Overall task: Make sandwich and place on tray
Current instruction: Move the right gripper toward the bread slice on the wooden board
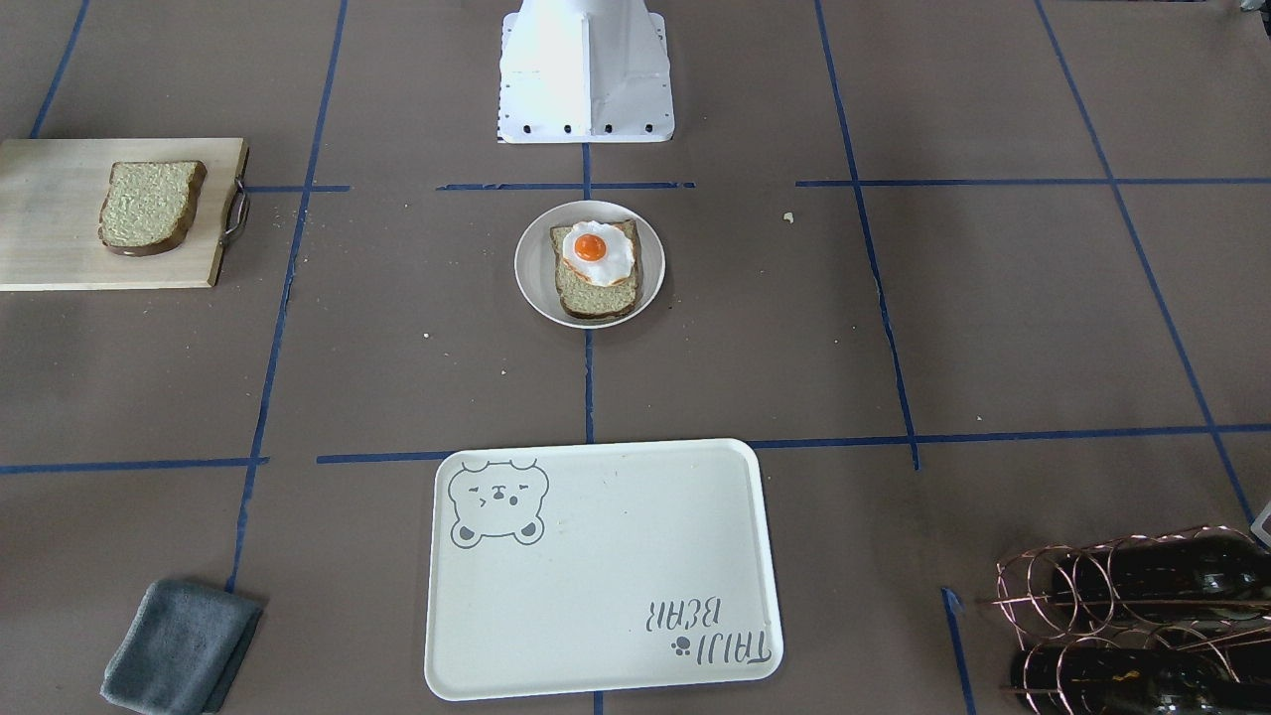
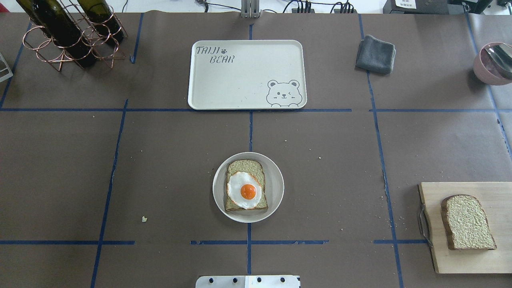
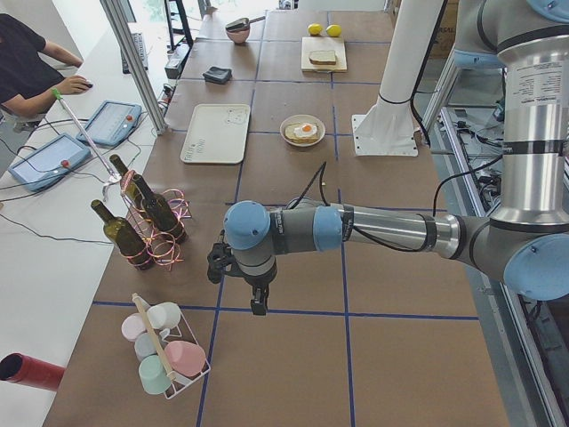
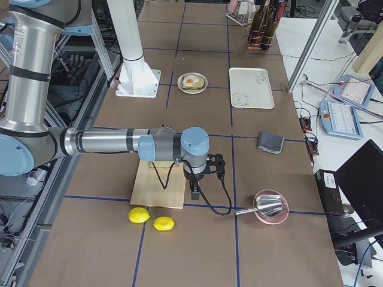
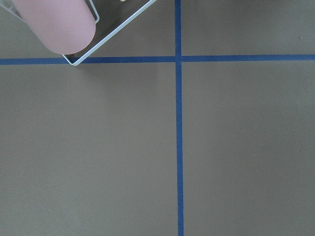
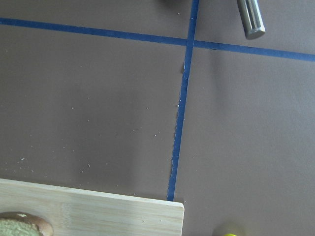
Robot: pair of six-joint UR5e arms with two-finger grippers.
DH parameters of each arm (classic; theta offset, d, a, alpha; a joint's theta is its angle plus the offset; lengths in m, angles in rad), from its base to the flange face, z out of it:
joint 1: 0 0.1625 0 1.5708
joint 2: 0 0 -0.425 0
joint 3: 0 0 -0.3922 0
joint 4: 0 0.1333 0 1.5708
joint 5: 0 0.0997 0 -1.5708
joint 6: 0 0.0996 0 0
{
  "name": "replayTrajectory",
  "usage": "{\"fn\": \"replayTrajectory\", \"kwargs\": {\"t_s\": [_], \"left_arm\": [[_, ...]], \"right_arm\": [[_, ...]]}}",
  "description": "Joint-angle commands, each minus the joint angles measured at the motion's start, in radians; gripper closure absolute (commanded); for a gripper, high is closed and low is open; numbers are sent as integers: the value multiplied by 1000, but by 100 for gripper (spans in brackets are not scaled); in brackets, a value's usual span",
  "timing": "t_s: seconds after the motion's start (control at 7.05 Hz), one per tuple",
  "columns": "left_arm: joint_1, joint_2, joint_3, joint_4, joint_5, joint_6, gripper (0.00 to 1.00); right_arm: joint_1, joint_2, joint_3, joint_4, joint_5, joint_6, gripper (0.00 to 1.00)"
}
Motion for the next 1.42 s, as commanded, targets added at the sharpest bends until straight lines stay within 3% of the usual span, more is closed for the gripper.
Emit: {"fn": "replayTrajectory", "kwargs": {"t_s": [0.0, 0.57, 0.99, 1.13, 1.28], "left_arm": [[1, -2, -19, -4, 0, 0, 0], [27, -1, -58, 7, 0, -9, 0], [30, 4, -46, -8, -81, -17, 0], [31, 5, -33, -10, -86, -15, 0], [30, 7, -42, -11, -87, -15, 0]], "right_arm": [[0, 4, -1, 1, 5, 9, 0], [-6, 0, -1, 21, 32, 3, 0], [-72, -46, 31, 56, 206, 21, 0], [-168, -86, 60, 125, 169, 144, 0], [-258, -146, 62, 325, 120, 317, 0]]}}
